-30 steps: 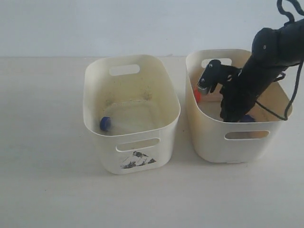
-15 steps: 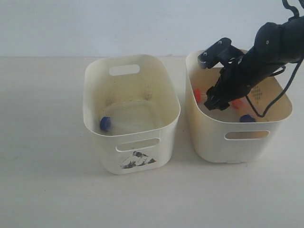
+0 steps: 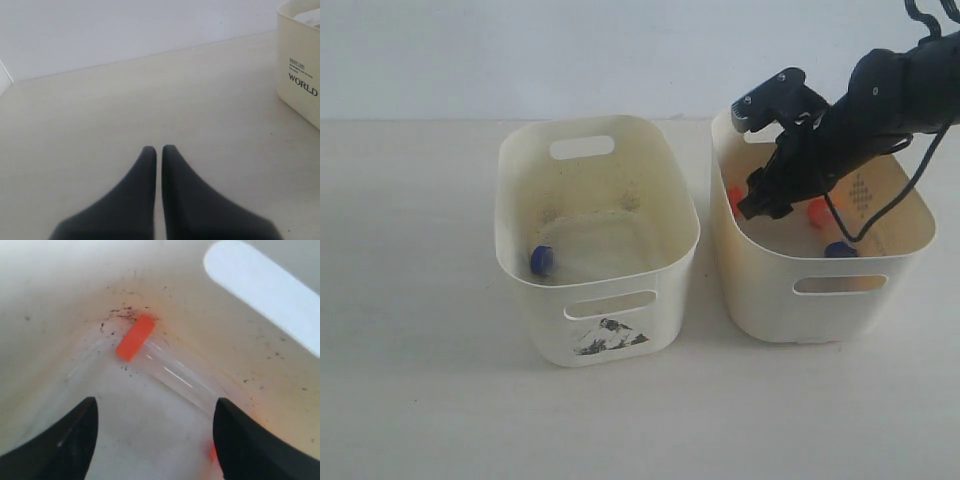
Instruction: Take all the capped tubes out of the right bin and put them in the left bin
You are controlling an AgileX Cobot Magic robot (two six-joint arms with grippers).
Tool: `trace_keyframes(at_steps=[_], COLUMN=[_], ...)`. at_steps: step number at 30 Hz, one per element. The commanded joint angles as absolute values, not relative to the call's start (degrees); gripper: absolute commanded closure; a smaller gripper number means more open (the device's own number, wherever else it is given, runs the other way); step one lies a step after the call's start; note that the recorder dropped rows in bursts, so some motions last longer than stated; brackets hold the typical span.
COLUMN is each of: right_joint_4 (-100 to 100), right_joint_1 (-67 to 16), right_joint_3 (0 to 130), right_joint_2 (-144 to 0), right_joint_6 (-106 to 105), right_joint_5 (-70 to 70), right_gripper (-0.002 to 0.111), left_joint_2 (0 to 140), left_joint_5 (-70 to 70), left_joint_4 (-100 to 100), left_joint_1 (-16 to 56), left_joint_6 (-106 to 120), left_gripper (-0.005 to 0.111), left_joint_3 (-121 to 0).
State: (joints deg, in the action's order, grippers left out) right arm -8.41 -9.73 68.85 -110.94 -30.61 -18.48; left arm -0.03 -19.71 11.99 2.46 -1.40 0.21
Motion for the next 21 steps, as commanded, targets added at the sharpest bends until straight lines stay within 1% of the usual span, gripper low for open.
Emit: trace_keyframes(at_steps=[1, 6, 17, 19, 21], right_joint_4=[-8.5, -8.5, -8.5, -8.36, -8.24], right_joint_1=[-9.85, -9.85, -9.85, -10.3, -11.06], right_joint_3=[68.77, 68.77, 68.66, 68.66, 68.66], right_joint_2=[-110.43, -110.43, -110.43, -110.43, -110.43], right_joint_6=[-29.87, -30.86, -32.16, -38.63, -50.49], right_joint_5=[-19.02, -16.95, -18.0, -18.0, -18.12], right_gripper=[0.046, 0.046, 0.046, 0.046, 0.046], left_joint_2=[0.0, 0.0, 0.0, 0.0, 0.0], left_joint_5=[-19.52, -19.52, -19.52, -19.52, -19.52], left_joint_4=[11.79, 11.79, 11.79, 11.79, 11.79], left_joint_1=[2.54, 2.54, 2.54, 2.54, 2.54], left_joint_6=[-1.98, -1.98, -1.98, -1.98, -1.98], left_gripper=[0.102, 0.102, 0.102, 0.102, 0.102], left_joint_3=[0.0, 0.0, 0.0, 0.0, 0.0])
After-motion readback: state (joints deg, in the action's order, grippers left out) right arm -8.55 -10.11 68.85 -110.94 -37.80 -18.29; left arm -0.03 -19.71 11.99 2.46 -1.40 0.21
